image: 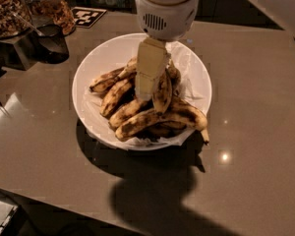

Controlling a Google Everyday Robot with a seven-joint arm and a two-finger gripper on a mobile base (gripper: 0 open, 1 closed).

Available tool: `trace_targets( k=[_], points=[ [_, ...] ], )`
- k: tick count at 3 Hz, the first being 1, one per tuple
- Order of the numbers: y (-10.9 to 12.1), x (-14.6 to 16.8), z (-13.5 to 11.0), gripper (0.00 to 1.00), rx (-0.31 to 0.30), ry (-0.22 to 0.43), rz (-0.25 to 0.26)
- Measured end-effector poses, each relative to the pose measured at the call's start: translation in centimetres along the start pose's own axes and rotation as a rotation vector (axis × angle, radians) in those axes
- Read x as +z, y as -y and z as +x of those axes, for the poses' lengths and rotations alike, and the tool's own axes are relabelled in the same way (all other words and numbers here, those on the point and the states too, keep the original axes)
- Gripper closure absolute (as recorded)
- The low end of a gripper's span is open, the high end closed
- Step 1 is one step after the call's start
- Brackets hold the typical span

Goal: Pick banana from white bowl

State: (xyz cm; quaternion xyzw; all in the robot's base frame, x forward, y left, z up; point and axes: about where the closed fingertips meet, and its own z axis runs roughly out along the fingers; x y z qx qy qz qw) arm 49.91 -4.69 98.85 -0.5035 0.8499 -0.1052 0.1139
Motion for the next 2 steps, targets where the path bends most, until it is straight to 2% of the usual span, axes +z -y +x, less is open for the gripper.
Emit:
trace_targets(
  k=[2],
  points=[
    [-0.8,1.1,-2.9,0.0,-0.012,-0.002,-0.033]
  ],
)
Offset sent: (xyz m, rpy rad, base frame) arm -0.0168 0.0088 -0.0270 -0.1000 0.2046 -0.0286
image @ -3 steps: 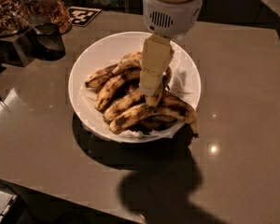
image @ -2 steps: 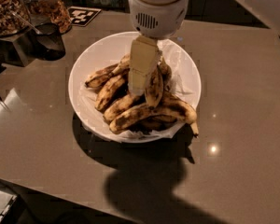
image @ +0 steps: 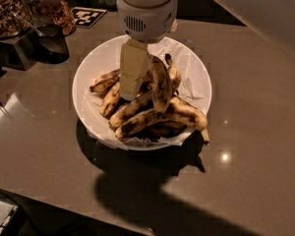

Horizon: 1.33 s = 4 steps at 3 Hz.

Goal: Pick banana from white bowl

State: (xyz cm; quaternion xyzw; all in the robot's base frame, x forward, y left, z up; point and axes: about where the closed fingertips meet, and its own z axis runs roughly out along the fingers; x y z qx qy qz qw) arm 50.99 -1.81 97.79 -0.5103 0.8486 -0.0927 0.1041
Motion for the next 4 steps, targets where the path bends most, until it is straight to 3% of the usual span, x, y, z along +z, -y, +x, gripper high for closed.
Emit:
trace_targets(
  k=[1,2,3,4],
  points=[
    [-0.1,0.6,-0.1,0.17,0.017,-0.003,-0.029],
    [-0.1,1.1,0.3,0.25,0.038,-0.008,-0.054],
    [-0.1,1.6,0.9,0.43,0.052,-0.014,-0.078],
    [0.0,2.0,1.2,0.68,0.052,-0.009,-0.093]
  ],
)
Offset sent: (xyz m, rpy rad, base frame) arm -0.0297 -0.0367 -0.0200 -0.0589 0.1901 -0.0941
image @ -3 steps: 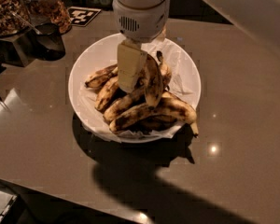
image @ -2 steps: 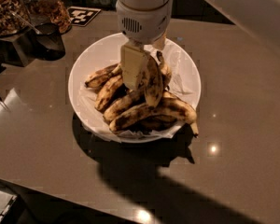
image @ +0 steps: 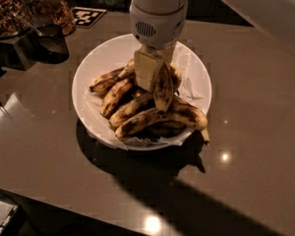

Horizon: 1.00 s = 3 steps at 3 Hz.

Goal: Pick banana from white bowl

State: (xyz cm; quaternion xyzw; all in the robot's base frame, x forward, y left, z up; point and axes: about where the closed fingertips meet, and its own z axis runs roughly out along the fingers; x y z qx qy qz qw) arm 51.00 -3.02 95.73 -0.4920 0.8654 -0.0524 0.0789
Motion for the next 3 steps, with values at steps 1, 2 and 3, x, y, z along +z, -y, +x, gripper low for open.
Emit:
trace_targets(
  k=[1,2,3],
  points=[
    [0.0,0.0,0.0,0.9,0.0,0.0,0.0],
    [0.1,0.0,-1.0,1.0,-0.019,0.034,0.02],
    [-0.3,-1.0,-1.5,1.0,-0.064,0.051,0.06]
  ],
)
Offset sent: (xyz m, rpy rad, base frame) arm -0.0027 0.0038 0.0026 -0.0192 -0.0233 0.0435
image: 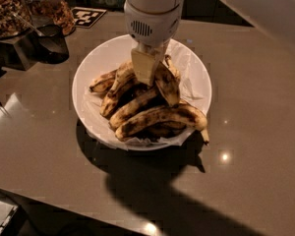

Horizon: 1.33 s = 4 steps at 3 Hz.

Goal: Pick banana from white bowl

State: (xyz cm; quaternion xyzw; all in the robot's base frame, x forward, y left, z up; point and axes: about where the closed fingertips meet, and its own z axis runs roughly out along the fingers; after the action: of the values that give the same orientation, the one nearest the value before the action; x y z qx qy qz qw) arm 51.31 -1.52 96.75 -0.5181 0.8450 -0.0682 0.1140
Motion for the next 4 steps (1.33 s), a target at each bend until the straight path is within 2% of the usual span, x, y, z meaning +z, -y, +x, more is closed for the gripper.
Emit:
trace_targets(
  k=[2,4],
  points=[
    [-1.0,-2.8,-0.2,1.0,-0.119,0.035,0.031],
    [-2.7,-5.5,0.9,1.0,-0.274,0.102,0.007]
  ],
)
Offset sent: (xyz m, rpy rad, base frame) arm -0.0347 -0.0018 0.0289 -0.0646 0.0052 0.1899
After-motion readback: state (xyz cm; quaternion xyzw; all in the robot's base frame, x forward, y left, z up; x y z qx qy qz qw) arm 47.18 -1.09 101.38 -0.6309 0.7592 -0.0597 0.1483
